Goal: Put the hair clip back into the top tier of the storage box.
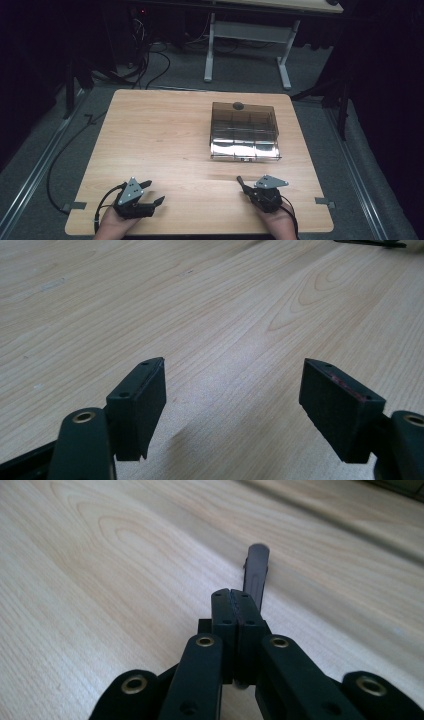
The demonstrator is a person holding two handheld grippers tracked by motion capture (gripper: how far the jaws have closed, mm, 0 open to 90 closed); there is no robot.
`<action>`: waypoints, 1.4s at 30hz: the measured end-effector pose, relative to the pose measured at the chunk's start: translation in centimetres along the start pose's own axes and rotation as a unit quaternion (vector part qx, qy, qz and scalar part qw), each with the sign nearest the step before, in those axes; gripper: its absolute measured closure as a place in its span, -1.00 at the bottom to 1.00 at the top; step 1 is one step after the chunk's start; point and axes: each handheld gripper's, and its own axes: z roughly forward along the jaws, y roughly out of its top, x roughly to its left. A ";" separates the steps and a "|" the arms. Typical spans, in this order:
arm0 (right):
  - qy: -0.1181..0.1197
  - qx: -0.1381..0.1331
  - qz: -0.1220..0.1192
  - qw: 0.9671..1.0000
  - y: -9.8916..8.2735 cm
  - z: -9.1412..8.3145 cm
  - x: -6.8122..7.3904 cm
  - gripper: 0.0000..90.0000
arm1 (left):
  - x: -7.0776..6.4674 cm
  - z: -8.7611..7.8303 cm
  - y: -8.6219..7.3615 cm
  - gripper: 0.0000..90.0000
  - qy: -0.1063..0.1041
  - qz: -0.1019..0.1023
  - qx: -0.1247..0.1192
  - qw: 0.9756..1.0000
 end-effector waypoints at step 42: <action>-0.077 0.095 0.080 0.989 1.9 -1.8 -3.8 0.76 | -0.1 -0.3 -0.1 -0.34 0.017 0.001 -0.016 1.000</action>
